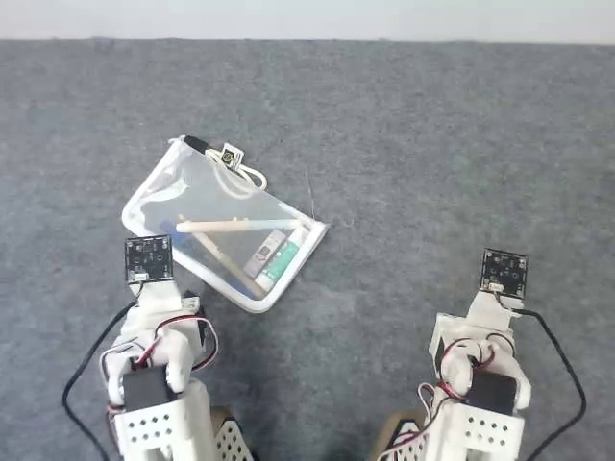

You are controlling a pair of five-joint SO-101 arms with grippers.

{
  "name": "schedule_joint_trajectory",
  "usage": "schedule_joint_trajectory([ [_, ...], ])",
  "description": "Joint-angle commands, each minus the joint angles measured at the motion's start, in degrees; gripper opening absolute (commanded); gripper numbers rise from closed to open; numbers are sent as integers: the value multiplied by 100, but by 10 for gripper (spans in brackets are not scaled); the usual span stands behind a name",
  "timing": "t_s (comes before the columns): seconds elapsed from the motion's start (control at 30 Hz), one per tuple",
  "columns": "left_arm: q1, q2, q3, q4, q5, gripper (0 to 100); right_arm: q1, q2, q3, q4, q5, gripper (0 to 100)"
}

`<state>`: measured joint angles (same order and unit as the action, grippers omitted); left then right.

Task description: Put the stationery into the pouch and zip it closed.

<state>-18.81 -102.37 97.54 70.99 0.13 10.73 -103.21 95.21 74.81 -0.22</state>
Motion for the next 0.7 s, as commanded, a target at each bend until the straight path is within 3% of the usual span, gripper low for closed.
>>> schedule_joint_trajectory([
  [0.0,-35,-88,-92,9,-18,13,66,-75,123,22,62,13],
  [0.23,-44,-88,-92,18,554,11,66,-75,123,22,62,13],
  [0.67,-26,-88,-92,18,545,12,66,-75,123,22,62,13],
])
